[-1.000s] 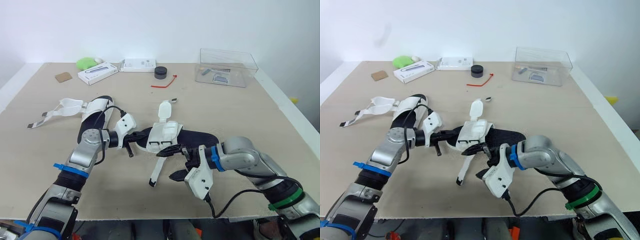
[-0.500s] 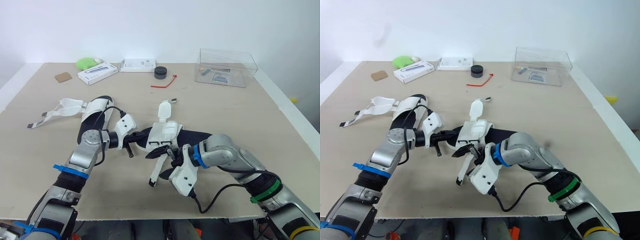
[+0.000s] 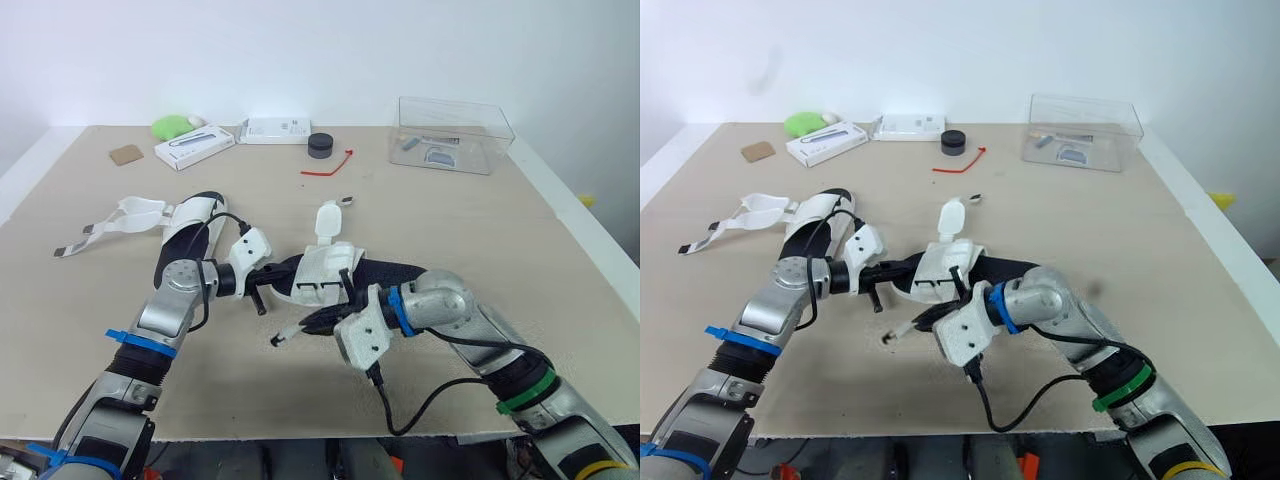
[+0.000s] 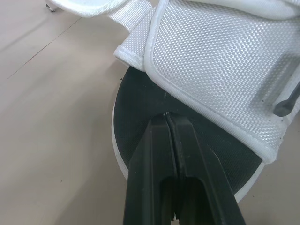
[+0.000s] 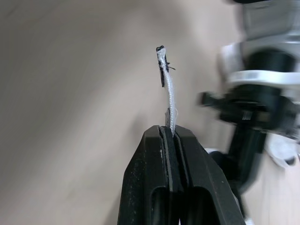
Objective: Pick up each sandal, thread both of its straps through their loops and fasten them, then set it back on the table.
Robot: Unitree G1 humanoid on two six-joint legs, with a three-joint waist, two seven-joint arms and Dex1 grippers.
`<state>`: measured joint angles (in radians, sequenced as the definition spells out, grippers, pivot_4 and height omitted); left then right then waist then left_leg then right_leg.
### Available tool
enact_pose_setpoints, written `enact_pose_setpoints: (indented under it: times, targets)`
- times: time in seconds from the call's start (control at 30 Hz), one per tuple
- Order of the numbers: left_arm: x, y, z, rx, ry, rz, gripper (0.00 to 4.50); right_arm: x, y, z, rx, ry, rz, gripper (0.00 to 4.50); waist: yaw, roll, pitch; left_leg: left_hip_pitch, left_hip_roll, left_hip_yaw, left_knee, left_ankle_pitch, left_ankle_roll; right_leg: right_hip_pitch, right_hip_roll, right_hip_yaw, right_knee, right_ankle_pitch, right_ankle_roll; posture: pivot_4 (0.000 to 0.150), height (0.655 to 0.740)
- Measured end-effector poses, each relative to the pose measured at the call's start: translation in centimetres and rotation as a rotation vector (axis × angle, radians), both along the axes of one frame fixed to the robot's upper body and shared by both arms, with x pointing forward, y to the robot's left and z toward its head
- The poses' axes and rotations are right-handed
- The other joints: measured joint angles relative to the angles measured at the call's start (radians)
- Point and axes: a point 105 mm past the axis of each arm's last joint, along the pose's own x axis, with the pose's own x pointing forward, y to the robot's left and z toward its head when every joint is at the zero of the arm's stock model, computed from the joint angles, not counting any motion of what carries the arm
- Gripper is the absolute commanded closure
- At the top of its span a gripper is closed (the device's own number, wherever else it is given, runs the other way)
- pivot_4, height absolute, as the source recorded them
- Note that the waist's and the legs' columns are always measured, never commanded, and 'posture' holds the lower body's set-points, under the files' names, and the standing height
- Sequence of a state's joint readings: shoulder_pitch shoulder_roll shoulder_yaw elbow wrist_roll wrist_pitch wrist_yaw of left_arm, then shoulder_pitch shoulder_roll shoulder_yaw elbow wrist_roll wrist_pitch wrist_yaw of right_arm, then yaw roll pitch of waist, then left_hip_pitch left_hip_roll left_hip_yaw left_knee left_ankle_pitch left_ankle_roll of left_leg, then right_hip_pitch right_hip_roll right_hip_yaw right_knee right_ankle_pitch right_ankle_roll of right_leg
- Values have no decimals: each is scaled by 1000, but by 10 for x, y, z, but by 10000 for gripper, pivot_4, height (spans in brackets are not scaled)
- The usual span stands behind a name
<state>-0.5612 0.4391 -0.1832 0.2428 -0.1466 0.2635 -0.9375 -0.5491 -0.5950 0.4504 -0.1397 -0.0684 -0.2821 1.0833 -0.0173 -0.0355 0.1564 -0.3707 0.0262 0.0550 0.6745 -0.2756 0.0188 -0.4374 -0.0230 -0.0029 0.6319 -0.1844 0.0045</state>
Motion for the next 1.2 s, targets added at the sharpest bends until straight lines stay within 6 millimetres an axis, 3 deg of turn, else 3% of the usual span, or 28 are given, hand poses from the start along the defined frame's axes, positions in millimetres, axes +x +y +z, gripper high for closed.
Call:
enact_pose_setpoints:
  times: [0.2, 0.53, 0.87, 1.2]
  targets:
    - [0, 1, 0, 0, 2, 2, 45000, 19, 6, 39, 341, 305, -207, 43720, 0, 0, 0, 0, 1, -1, 0, 2, -3, 0, 1, 0, 1, 2, -3, 1500, 7400]
    - [1, 1, -1, -1, 4, 3, 45000, 58, -7, 54, 583, 597, -535, 43720, -1, 0, 0, 0, 1, -1, 0, 2, -3, 0, 1, -1, 1, 2, -3, 1500, 7400]
    - [1, 1, -1, -2, 3, 2, 45000, 97, -40, 41, 727, 806, -848, 43720, -3, 0, 0, -1, 1, -1, 0, 2, -3, -1, 1, 0, 1, 2, -2, 1500, 7400]
    - [0, 1, 0, -1, 2, -1, 45000, 102, -48, 29, 813, 1060, -962, 43720, -3, 0, 0, -1, 1, -1, 0, 2, -3, -1, 1, 2, 1, 1, 0, 1500, 7400]
